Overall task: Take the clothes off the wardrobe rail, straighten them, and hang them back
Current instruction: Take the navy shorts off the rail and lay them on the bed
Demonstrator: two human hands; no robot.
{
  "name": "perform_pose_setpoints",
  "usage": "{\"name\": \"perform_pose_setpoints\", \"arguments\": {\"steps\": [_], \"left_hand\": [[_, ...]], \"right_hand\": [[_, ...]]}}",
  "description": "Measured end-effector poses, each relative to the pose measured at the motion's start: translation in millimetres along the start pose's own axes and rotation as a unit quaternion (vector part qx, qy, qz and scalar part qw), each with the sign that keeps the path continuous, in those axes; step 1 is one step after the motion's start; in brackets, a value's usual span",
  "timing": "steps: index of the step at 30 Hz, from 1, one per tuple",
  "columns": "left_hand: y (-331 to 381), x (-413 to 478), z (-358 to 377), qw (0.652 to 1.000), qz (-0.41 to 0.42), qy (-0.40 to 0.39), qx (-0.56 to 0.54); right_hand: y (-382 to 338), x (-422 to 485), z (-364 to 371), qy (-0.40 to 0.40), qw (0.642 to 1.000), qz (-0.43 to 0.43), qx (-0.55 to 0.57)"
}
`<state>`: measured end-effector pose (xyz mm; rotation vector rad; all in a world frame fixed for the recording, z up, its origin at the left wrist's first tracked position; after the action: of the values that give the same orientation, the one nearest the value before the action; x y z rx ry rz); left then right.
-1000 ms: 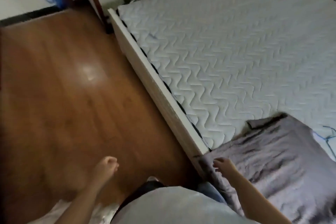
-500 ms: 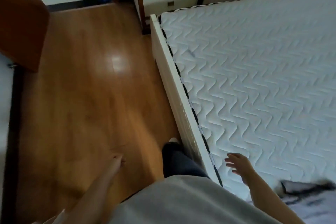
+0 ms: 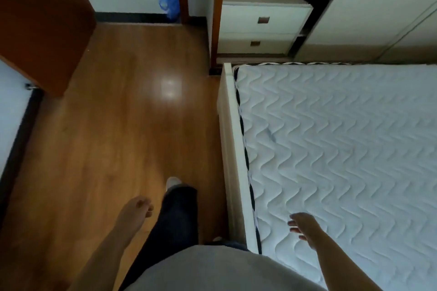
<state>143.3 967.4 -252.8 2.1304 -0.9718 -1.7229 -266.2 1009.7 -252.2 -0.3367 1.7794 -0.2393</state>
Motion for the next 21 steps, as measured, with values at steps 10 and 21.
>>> {"name": "perform_pose_setpoints", "arguments": {"steps": [10, 21], "left_hand": [[108, 145, -140, 0.996, -0.080, 0.023, -0.043], [395, 299, -150, 0.993, 0.047, -0.065, 0.086]], "right_hand": [[-244, 66, 106, -0.046, 0.996, -0.002, -0.075], [-486, 118, 86, 0.004, 0.985, -0.136, -0.107]]}}
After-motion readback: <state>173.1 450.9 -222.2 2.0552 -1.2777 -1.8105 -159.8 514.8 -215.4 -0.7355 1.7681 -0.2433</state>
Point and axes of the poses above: each hand's wrist, its own x-axis towards the middle knuckle, its own z-axis out of the palm, y = z × x, the point moved 1 cm from there along x, towards the middle knuckle, and after that the axes turned 11 degrees about -y, right-handed, at the moved point
